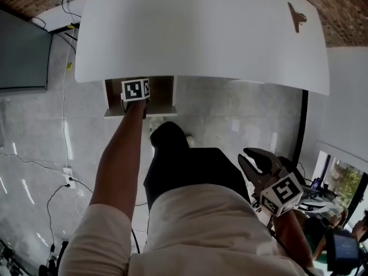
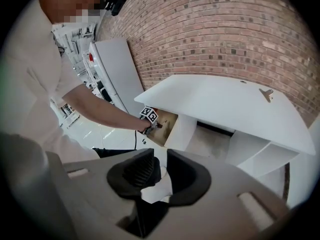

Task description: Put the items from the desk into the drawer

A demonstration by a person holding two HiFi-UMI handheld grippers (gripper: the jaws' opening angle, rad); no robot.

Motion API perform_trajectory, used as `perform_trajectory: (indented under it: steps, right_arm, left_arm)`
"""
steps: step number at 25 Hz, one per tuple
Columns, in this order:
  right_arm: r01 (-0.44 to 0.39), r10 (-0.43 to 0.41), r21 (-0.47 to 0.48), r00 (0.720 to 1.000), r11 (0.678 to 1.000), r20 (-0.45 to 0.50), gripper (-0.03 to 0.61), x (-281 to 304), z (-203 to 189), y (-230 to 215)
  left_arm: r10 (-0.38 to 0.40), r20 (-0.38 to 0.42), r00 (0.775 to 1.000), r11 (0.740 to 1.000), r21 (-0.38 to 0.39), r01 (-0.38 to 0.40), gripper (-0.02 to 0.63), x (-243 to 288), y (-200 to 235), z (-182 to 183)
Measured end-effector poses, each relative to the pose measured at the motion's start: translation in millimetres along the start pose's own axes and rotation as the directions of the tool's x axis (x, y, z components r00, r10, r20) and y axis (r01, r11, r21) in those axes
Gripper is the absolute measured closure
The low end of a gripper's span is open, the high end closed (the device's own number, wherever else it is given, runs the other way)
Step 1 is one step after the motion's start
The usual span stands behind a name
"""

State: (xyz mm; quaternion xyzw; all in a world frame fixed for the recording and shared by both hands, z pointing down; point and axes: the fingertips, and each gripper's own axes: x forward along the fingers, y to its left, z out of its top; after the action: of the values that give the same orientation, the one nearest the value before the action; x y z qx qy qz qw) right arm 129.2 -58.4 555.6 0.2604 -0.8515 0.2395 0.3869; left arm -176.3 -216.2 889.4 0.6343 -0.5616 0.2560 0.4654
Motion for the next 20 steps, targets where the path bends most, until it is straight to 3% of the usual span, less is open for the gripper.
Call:
perform_trajectory:
  steps: [11, 20]
  right_arm:
    - [0.035, -0.036, 0.078, 0.999, 0.996, 0.013, 0.495, 2.2, -21.3, -8.2]
    - [0.026, -0.031, 0.138, 0.999, 0.99, 0.037, 0.495, -1.3, -23.1, -2.3]
  left_arm:
    - [-0.033, -0.075, 0.997, 0.999, -0.028, 0.031, 0.563, 26.5, 4.3, -11.3]
    - [0.013, -0.088, 0.996, 0.997, 0.077, -0.006, 0.552, 15.8, 0.7, -11.8]
